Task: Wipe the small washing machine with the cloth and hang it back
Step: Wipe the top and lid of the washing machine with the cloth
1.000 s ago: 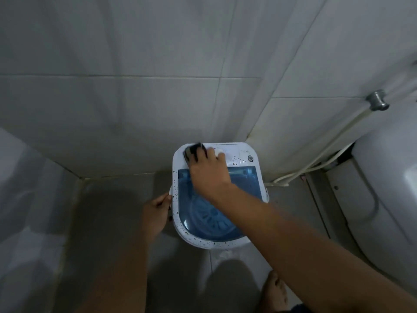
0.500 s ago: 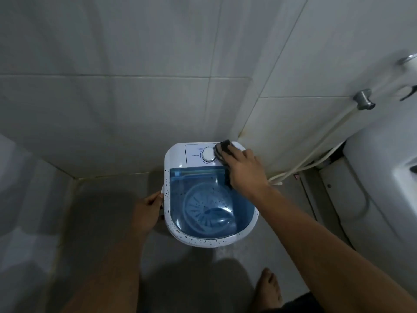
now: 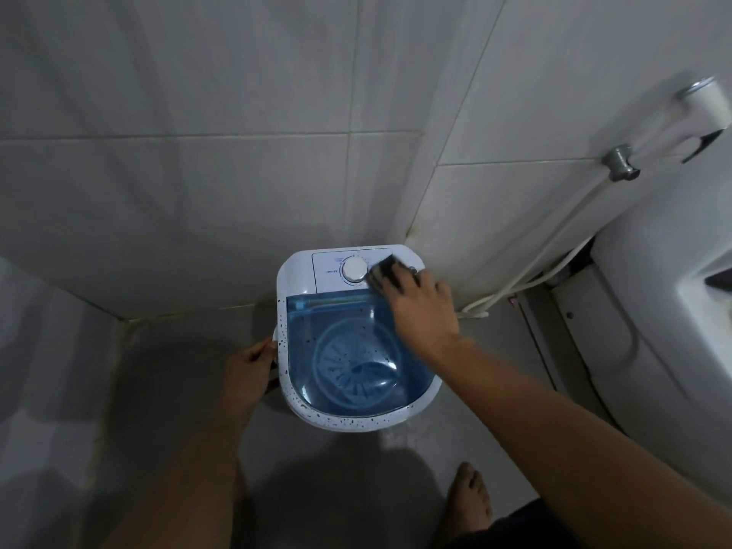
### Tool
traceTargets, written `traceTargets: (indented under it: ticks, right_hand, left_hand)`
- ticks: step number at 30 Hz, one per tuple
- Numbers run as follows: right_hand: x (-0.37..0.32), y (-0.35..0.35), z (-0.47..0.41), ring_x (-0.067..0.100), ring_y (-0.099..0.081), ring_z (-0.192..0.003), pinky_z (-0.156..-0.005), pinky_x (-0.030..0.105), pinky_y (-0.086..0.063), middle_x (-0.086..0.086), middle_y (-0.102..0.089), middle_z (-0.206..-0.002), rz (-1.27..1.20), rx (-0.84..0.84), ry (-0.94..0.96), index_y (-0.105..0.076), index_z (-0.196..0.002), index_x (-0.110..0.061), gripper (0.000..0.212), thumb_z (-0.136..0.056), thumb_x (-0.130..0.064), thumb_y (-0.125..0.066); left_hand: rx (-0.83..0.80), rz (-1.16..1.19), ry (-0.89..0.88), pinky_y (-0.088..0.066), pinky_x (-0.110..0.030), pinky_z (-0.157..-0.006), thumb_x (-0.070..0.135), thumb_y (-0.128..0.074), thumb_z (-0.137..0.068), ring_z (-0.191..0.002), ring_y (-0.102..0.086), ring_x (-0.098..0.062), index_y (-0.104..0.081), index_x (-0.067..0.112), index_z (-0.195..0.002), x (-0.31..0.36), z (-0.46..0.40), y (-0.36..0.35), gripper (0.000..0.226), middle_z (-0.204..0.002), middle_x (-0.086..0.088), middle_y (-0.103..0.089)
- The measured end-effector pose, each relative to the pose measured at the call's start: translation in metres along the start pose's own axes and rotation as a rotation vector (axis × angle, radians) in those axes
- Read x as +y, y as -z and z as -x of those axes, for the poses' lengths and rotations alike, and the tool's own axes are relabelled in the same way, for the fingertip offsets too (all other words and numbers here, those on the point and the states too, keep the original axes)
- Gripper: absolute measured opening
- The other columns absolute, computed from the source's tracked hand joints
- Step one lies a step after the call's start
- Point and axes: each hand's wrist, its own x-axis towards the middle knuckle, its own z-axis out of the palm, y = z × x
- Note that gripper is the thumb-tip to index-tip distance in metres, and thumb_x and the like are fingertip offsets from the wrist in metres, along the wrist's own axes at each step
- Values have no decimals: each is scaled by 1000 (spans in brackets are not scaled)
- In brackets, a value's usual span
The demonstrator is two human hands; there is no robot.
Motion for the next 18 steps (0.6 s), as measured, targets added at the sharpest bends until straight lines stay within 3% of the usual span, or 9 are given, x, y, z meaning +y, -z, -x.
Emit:
traceTargets:
  ticks: [2, 4, 9, 12, 15, 18]
  right_hand:
    - [7, 5, -27, 38, -46, -119, -92, 46, -42, 11, -42, -152, -26, -46, -202, -44, -148, -19, 60, -90, -9, -54]
    - [1, 10, -37, 37, -45, -119, -93, 47, -42, 10, -43, -149, -96, -88, -287, -44, -147, -20, 60, -89, -9, -54]
    - [-18, 5, 11, 41, -44, -127, -97, 52, -43, 12, -32, -160, -73, -74, 76, -24, -160, -21, 86, -84, -16, -64]
    - [4, 9, -17, 39, -42, -128, -97, 49, -41, 9, -33, -160, -45, -57, -41, -37, -154, -21, 70, -88, -12, -58]
    - [9, 23, -59, 35, -42, -124, -95, 46, -39, 7, -44, -149, -145, -162, -222, -52, -141, -19, 57, -86, -9, -60]
    - [-2, 27, -69, 34, -42, -123, -95, 46, -39, 8, -46, -143, -193, -198, -285, -56, -136, -18, 50, -87, -8, -57]
  left_hand:
    - [-6, -9, 1, -58, -34, -79, 21, -52, -103, -102, -71, -24, -71, 18, -119, 1, 2, 0, 24, -109, -9, -75]
    - [-11, -4, 2, -58, -34, -80, 22, -53, -103, -100, -71, -23, -70, 18, -122, 2, 3, 1, 26, -108, -8, -75]
    - [-20, 33, 24, -55, -33, -76, 19, -54, -102, -89, -68, -18, -68, 21, -113, 4, 2, 1, 18, -98, -5, -72]
    - [-37, 27, 25, -55, -33, -75, 19, -53, -103, -91, -68, -21, -68, 20, -113, 7, 4, 1, 18, -98, -6, -71]
    - [-40, -11, 28, -56, -36, -81, 22, -53, -103, -102, -69, -27, -70, 15, -119, 7, 5, 3, 25, -108, -9, -72]
    - [-43, -20, 33, -58, -37, -80, 23, -53, -103, -105, -69, -26, -69, 14, -125, 7, 6, 3, 29, -114, -10, -73]
